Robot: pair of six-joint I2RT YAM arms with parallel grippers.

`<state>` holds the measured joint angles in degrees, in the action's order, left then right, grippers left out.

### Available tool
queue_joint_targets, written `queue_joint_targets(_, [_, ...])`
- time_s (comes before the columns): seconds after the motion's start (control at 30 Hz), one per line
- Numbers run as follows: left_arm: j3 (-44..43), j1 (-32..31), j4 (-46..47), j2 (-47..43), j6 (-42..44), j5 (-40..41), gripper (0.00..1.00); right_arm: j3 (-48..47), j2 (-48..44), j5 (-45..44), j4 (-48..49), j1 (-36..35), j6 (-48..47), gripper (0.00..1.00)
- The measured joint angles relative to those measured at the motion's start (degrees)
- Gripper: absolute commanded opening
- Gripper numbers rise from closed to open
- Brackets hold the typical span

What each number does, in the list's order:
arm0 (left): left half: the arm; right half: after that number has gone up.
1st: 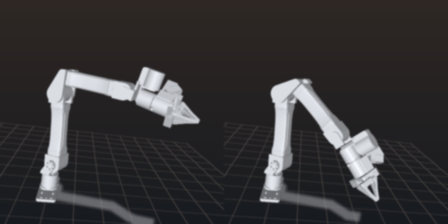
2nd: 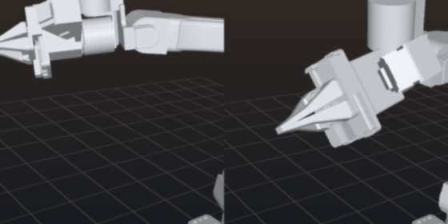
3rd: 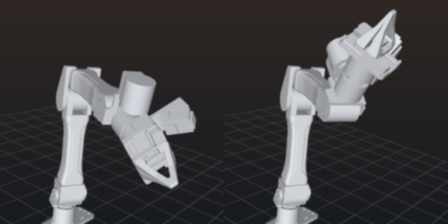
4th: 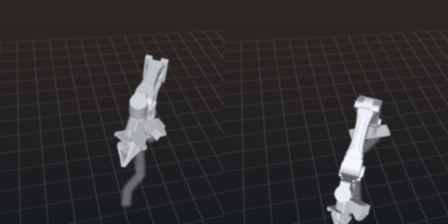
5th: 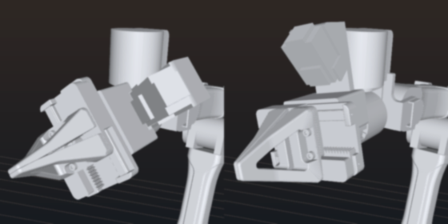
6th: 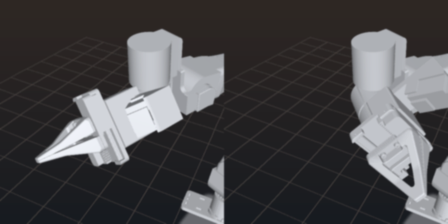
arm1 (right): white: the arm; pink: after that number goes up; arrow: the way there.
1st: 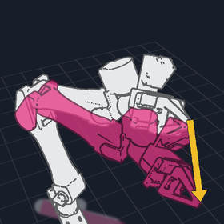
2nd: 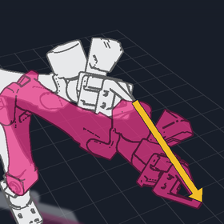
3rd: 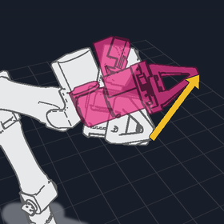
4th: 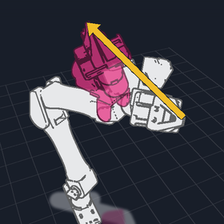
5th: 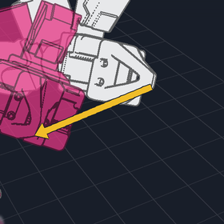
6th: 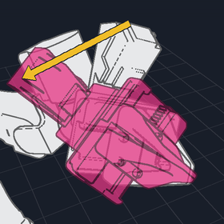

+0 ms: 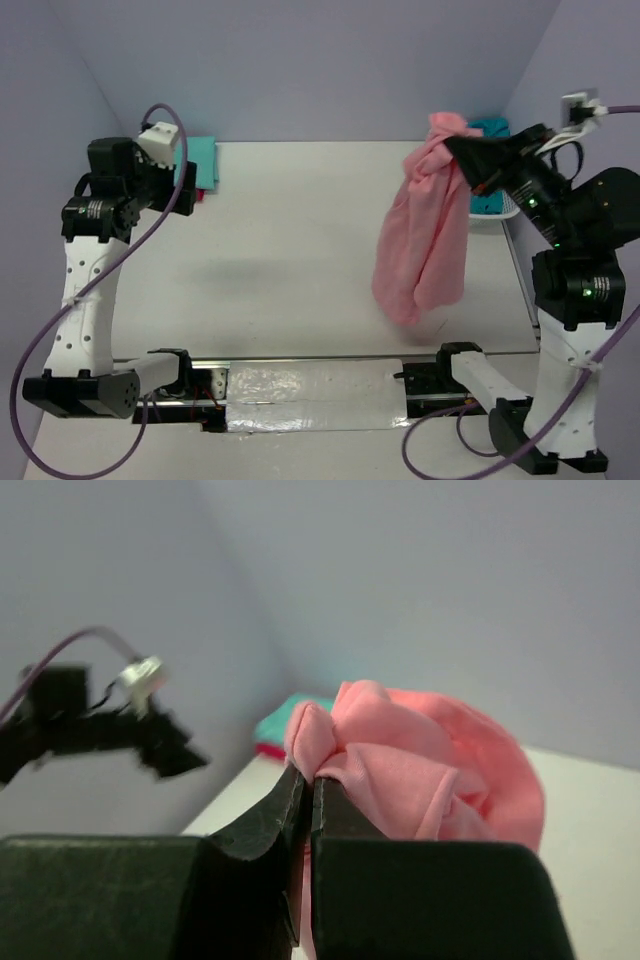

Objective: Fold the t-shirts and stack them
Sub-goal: Move the tshirt to the center of the board

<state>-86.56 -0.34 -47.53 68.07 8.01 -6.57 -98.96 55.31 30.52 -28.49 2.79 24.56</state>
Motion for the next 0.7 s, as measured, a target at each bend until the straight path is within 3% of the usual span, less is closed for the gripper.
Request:
queue_joint_targets(0.13, [3.76,6.23,0.04,-3.78,-1.07,-0.28,0.97,0.33,2.99,2.36,-0.35,-18.95,1.11,0.00])
queue_joint_targets(0.23, [4.50,7.23,-0.22,-4.20,-1.16,-0.46,0.98,-9.22,13.99,3.45,-1.03,-31.10,-0.31,0.00])
queue_joint_targets(0.33, [4.24,7.87,-0.33,-3.67,-1.14,-0.35,0.98,-14.27,23.17,3.96,2.10,-36.37,0.11,0.00])
queue_joint_targets(0.5, [-0.44,8.41,-1.29,0.04,-0.76,0.04,0.96,-5.40,26.38,-4.79,1.42,-35.04,3.28,0.02])
queue_joint_targets(0.53, [-1.55,8.41,-1.40,0.92,-0.68,0.26,0.96,-1.68,26.25,-5.64,2.84,-33.51,3.67,0.36])
queue_joint_targets(0.6, [-3.26,8.41,-1.40,2.21,-0.61,0.46,0.96,6.75,25.31,-6.14,5.51,-29.94,4.24,0.71])
queue_joint_targets(0.63, [-3.82,8.41,-1.29,2.71,-0.57,0.46,0.95,11.34,25.31,-5.86,6.95,-27.41,4.22,0.98])
queue_joint_targets(0.7, [-4.02,8.41,-1.09,3.26,-0.44,0.22,0.96,15.91,28.48,-6.10,7.21,-22.58,2.89,1.00])
